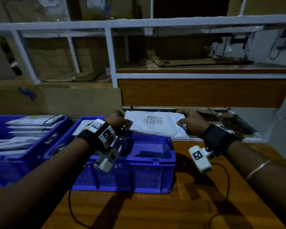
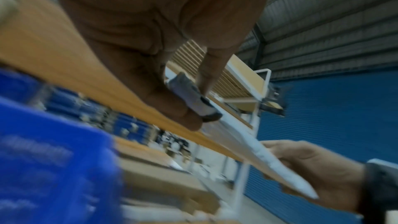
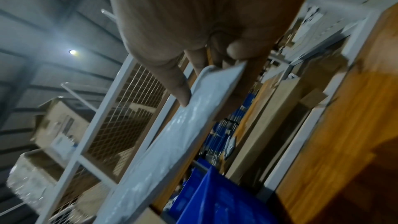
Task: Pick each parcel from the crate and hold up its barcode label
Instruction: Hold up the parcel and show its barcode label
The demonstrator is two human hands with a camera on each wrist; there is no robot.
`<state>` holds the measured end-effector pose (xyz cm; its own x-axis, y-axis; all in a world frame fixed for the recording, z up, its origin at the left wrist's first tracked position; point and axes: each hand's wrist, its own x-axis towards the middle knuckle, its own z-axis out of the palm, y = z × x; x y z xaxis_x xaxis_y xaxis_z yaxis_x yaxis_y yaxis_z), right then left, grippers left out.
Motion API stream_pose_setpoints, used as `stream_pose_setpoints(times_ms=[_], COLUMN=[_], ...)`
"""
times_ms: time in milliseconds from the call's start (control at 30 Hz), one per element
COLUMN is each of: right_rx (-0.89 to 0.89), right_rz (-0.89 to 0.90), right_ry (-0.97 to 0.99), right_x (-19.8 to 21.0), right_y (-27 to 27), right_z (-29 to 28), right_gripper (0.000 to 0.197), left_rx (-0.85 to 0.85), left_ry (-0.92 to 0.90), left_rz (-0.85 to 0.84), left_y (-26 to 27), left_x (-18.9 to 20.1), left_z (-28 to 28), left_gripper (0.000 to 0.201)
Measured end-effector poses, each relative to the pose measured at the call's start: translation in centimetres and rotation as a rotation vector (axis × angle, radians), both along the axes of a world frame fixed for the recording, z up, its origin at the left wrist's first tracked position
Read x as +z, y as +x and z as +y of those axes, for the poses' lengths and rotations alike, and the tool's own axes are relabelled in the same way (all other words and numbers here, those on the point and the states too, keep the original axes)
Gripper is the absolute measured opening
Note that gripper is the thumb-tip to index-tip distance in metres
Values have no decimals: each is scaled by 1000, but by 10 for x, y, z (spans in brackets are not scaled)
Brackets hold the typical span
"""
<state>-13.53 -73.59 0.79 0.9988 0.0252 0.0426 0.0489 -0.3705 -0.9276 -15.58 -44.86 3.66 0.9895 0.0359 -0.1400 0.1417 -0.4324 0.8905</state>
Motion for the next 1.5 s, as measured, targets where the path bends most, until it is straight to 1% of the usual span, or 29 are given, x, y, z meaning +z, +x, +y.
stream_pose_setpoints(times_ms=[33,67,100,133,200,267,300,333,400,433,467,533,600,667,733,800,867,933,1067,1167,1233,1300,1367,1433,1500], right_rx=[27,48,60,71,94,119,127,124,140,149,157,164,175,188,184,181,206,239,309,346,409,500,590,678,728], right_rz=[2,2,2,2,28,59,75,76,75,74,72,77,89,101,85,68,62,63,113,35,-57,-101,-95,-74,-51], right_ry=[8,8,0,-13,-28,-40,-45,-59,-93,-120,-164,-243,-288,-330,-395,-464,-595,-738,-904,-1018,-1048,-1043,-1076,-1156,-1208], right_x=[1,2,4,4,5,8,9,11,9,7,3,-5,-13,-22,-28,-33,-36,-38,-38,-32,-26,-21,-20,-22,-26], right_y=[6,12,17,22,33,38,40,40,46,50,55,64,69,75,79,83,86,84,82,84,83,80,80,82,86], right_z=[17,33,51,67,98,129,144,159,186,197,208,226,241,252,261,264,269,274,277,277,280,285,292,297,300], right_gripper=[40,39,38,38,39,28,21,18,17,20,23,29,33,37,35,37,45,48,52,56,60,60,61,66,69], left_rx=[14,30,46,68,87,58,44,48,77,76,54,-28,-91,-145,-211,-275,-336,-396,-466,-523,-535,-515,-496,-481,-462], left_ry=[-15,-19,-21,-3,38,95,125,172,277,321,375,512,660,856,922,907,883,850,842,866,906,935,949,969,998], left_rz=[-1,3,4,-4,-9,-5,-8,-5,-20,-21,-9,55,76,60,28,14,27,46,48,73,69,71,85,94,93], left_y=[2,4,3,4,4,6,8,13,23,25,28,34,34,36,41,45,53,61,70,70,67,64,62,62,61], left_x=[0,-1,0,0,0,0,0,-3,-9,-11,-14,-21,-25,-30,-34,-34,-35,-40,-48,-51,-52,-53,-52,-51,-49], left_z=[18,34,50,66,99,129,144,159,186,197,208,226,239,249,254,256,257,257,255,252,249,246,242,239,236], left_gripper=[20,32,39,38,31,19,17,21,28,24,22,35,36,41,45,46,45,39,28,31,33,33,33,32,32])
